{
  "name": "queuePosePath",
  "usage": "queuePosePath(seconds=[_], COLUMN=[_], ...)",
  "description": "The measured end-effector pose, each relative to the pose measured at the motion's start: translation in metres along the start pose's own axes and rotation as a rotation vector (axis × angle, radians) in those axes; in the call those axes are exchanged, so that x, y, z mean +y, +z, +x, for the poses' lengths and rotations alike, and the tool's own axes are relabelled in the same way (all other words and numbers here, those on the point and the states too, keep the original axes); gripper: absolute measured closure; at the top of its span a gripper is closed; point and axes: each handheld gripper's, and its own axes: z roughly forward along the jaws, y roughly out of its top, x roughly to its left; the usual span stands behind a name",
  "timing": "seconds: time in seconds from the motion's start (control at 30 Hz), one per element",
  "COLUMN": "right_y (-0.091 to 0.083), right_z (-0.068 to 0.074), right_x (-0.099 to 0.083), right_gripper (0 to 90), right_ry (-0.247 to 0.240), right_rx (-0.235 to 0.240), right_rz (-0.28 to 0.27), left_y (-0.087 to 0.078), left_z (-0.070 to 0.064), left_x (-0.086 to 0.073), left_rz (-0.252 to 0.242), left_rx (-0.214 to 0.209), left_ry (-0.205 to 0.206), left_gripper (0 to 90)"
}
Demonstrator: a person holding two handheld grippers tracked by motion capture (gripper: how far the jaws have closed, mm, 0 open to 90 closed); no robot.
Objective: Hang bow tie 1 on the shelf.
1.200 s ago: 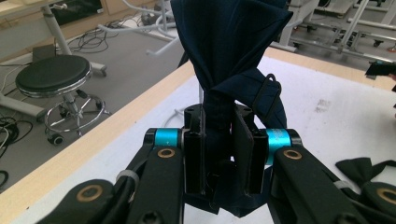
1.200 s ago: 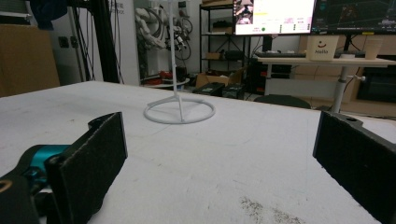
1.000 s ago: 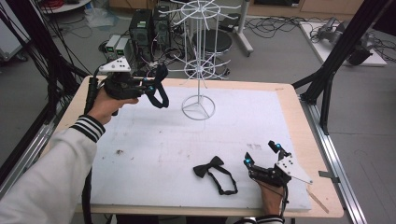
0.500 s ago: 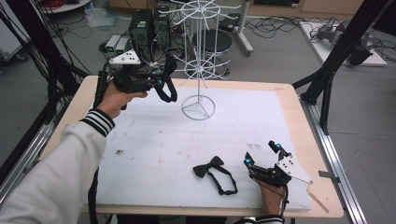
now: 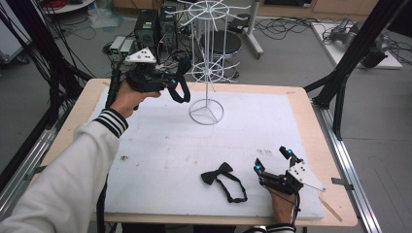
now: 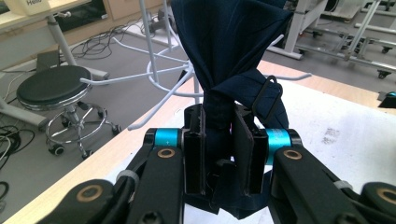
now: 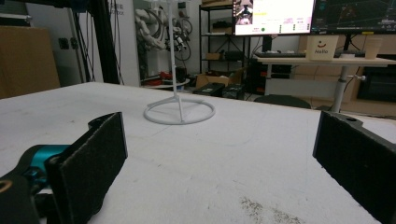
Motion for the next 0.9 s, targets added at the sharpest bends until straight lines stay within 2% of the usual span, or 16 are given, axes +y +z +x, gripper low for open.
queuePosePath(seconds=[0.6,0.9], right_y=[0.000,0.000], right_z=[0.000,0.000], right_x=[0.000,0.000], right_gripper=[2.1,2.2], right_ry=[-0.002,-0.001], right_rx=[0.001,0.000], right_rz=[-0.004,-0.003], left_y=[0.022,0.032], left_z=[0.001,0.000], left_x=[0.008,0.010], left_rz=[0.056,0.067], left_rx=[0.027,0.035], left_ry=[0.012,0.011], left_gripper=[75.2,75.2])
